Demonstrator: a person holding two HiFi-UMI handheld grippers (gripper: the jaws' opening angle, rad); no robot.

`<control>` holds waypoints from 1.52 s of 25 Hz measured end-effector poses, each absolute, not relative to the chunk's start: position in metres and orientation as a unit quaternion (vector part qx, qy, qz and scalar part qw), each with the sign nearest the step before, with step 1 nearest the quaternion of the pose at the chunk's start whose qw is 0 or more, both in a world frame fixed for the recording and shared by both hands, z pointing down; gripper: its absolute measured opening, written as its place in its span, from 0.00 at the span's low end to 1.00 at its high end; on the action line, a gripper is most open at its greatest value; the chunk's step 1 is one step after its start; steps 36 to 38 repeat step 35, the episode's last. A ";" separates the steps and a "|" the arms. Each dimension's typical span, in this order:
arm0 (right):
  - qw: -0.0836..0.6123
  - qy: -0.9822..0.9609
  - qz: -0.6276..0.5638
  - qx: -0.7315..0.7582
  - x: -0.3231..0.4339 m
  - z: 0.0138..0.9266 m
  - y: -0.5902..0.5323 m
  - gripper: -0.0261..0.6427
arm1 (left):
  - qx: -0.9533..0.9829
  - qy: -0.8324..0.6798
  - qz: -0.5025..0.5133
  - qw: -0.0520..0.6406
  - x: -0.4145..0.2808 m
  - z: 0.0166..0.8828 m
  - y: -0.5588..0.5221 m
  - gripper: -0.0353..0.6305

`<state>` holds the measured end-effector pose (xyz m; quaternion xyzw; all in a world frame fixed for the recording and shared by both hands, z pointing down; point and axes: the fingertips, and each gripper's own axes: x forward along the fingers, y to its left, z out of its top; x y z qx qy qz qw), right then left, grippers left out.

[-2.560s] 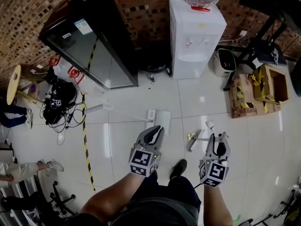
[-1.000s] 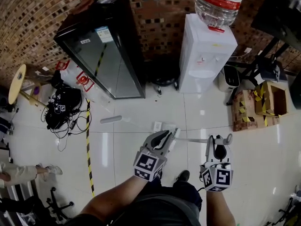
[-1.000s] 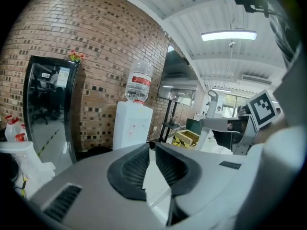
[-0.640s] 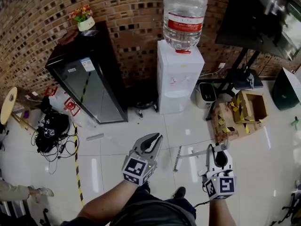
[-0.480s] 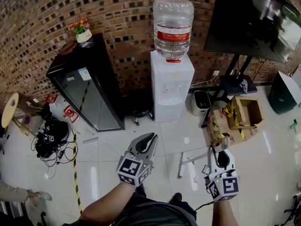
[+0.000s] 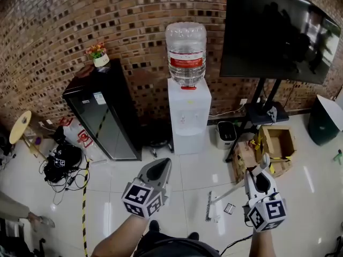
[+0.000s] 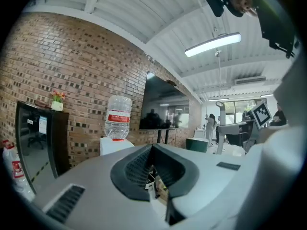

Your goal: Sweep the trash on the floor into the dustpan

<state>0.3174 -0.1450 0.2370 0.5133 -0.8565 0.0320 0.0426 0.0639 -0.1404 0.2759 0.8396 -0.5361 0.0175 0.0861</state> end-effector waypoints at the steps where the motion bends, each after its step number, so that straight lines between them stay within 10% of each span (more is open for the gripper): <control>1: 0.042 -0.858 0.032 0.511 0.318 0.235 -0.140 0.21 | 0.840 -0.536 0.019 0.082 0.064 0.273 -0.135 0.05; 38: 0.026 -0.825 0.020 0.563 0.287 0.200 -0.081 0.21 | 0.865 -0.491 0.019 0.102 0.007 0.264 -0.092 0.05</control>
